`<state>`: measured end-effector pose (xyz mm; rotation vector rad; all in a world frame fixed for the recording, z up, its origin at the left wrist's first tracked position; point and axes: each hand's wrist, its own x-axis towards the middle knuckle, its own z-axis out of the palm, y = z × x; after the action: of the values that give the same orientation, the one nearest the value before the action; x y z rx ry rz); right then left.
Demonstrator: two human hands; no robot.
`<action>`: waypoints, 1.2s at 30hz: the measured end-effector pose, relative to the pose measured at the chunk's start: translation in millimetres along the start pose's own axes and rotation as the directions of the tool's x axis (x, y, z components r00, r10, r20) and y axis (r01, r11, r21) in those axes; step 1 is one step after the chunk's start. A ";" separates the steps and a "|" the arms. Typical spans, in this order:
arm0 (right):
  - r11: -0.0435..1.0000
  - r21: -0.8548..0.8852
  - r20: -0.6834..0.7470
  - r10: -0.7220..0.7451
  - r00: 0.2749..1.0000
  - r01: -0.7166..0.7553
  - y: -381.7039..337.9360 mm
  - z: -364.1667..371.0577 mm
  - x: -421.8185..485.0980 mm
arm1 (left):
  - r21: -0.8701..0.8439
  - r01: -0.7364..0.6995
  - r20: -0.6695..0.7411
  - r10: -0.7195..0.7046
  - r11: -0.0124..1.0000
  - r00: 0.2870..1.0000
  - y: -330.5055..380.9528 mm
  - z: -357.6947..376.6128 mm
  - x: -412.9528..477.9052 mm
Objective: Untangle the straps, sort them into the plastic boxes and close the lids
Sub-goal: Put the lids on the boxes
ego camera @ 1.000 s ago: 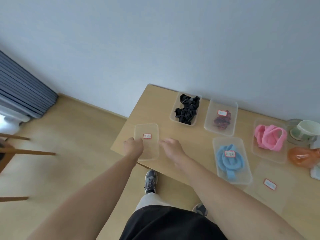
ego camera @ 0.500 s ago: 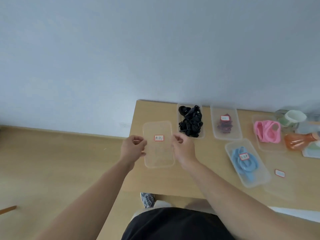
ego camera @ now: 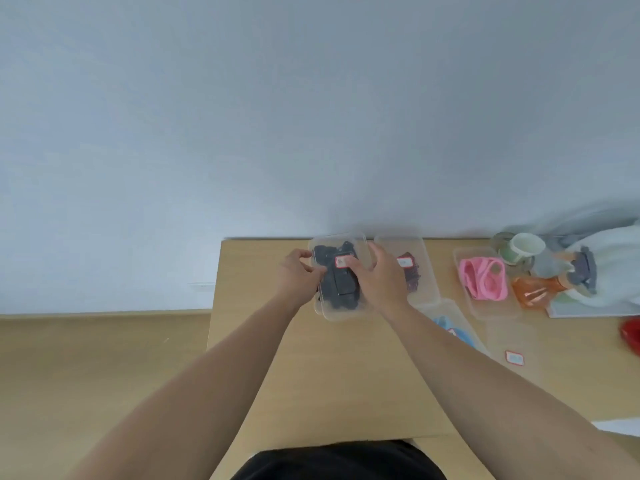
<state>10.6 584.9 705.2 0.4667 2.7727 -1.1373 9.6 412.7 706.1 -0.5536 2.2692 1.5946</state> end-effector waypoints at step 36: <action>0.974 0.227 0.201 -0.070 0.977 0.023 23.5 36.7 47.1 | 0.207 -0.032 -0.284 0.092 0.978 0.955 -26.2 42.4 9.4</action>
<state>-27.0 586.2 653.2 0.2843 2.5020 -1.4293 15.3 443.5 666.2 -0.7102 2.6510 1.3633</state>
